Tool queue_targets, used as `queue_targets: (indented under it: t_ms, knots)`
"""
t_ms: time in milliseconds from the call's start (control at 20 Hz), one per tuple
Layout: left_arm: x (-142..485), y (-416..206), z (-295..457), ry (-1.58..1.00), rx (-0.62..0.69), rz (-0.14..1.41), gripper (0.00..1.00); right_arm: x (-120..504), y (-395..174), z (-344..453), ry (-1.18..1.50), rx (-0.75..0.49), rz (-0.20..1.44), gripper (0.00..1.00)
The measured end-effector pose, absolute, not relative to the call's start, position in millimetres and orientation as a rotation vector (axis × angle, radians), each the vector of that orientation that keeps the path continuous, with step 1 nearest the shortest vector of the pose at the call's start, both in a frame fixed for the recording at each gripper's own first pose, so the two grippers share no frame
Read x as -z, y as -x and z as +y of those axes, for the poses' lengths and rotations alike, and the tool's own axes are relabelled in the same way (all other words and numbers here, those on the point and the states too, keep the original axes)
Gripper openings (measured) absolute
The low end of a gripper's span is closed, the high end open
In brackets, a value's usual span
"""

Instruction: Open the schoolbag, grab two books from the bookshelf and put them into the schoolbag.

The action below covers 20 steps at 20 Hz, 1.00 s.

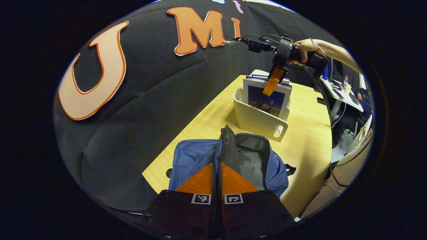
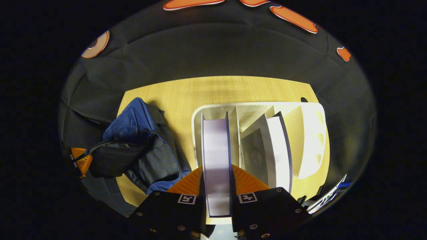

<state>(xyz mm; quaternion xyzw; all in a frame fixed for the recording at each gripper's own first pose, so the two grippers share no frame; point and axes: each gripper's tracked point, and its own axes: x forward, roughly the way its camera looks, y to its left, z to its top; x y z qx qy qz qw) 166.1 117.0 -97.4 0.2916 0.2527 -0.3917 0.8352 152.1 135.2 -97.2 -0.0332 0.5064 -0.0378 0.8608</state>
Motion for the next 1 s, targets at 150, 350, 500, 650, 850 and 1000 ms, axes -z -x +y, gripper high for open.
queue_targets:
  t_ms: [150, 350, 500, 650, 850, 1000]
  knots:
    - [101, -164, 120, -0.608, 0.825, 0.548, 0.00, 63, -138, 128, 0.104, 0.107, 0.996, 0.31]
    - [100, -165, 119, -0.597, 0.822, 0.552, 0.01, 8, -111, 139, 0.075, 0.078, 0.894, 0.31]
    - [100, -167, 121, -0.603, 0.803, 0.553, 0.01, -33, -88, 145, 0.037, 0.047, 0.798, 0.31]
    - [96, -164, 118, -0.599, 0.800, 0.549, 0.00, -53, -59, 156, -0.092, -0.004, 0.725, 0.30]
    - [92, -163, 118, -0.609, 0.780, 0.554, 0.01, -28, -24, 173, -0.315, -0.088, 0.703, 0.29]
    - [90, -161, 116, -0.624, 0.770, 0.559, 0.01, 20, -19, 201, -0.478, -0.164, 0.730, 0.28]
